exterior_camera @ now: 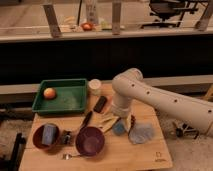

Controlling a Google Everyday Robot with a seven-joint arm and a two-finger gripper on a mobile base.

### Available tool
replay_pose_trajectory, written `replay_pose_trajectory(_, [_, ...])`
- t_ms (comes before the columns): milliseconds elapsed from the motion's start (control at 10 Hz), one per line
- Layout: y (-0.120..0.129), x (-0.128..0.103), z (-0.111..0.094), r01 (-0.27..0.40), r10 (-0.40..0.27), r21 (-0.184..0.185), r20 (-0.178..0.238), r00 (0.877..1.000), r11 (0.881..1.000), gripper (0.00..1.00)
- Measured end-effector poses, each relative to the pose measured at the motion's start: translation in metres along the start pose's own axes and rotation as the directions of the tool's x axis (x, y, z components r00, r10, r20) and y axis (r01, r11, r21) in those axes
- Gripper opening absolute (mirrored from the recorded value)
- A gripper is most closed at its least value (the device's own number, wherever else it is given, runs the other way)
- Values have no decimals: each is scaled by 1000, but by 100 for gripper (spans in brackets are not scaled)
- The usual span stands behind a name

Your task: Place grapes in plastic cup

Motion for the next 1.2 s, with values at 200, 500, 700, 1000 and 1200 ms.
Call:
replay_pose_trajectory(200, [0, 0, 0, 6, -6, -1, 3, 1000, 1000, 80])
replay_pose_trajectory(500, [-1, 0, 1, 29, -29, -4, 7, 1000, 1000, 80])
replay_pose_trajectory(700, [-2, 0, 1, 39, -39, -4, 9, 999, 999, 80])
replay_pose_trajectory(1000, [-2, 0, 1, 40, -40, -4, 9, 999, 999, 80])
replay_pose_trajectory(1200, [-2, 0, 2, 40, -40, -4, 11, 999, 999, 80])
